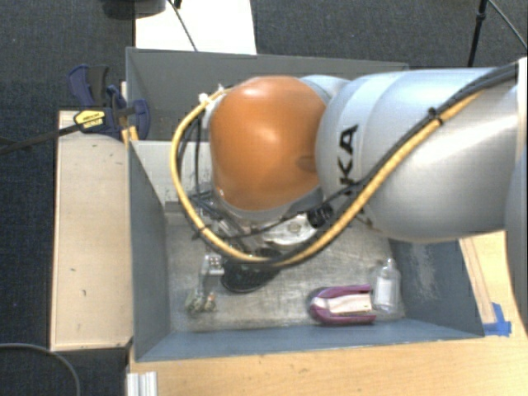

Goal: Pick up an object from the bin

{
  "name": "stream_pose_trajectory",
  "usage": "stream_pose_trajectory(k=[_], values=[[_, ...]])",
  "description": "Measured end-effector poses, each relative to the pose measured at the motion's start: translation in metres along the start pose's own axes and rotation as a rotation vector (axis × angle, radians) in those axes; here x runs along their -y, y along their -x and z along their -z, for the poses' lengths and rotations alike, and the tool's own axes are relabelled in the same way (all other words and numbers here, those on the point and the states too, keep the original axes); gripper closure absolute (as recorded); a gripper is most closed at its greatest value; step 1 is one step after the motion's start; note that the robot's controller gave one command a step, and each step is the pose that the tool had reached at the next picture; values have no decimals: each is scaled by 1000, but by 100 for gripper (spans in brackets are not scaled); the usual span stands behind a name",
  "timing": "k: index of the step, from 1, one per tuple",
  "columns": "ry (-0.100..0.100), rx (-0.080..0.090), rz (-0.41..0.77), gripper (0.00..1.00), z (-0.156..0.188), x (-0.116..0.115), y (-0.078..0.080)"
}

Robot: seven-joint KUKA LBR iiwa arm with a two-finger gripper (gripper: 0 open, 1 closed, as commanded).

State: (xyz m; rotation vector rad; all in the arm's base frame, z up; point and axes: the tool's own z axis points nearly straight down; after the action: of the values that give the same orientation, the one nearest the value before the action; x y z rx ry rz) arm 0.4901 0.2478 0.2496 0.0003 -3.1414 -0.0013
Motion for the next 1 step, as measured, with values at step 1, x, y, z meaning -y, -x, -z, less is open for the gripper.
stream_pose_trajectory(k=[1], values=[[-3, -4, 107, 0, -129, 91, -11]])
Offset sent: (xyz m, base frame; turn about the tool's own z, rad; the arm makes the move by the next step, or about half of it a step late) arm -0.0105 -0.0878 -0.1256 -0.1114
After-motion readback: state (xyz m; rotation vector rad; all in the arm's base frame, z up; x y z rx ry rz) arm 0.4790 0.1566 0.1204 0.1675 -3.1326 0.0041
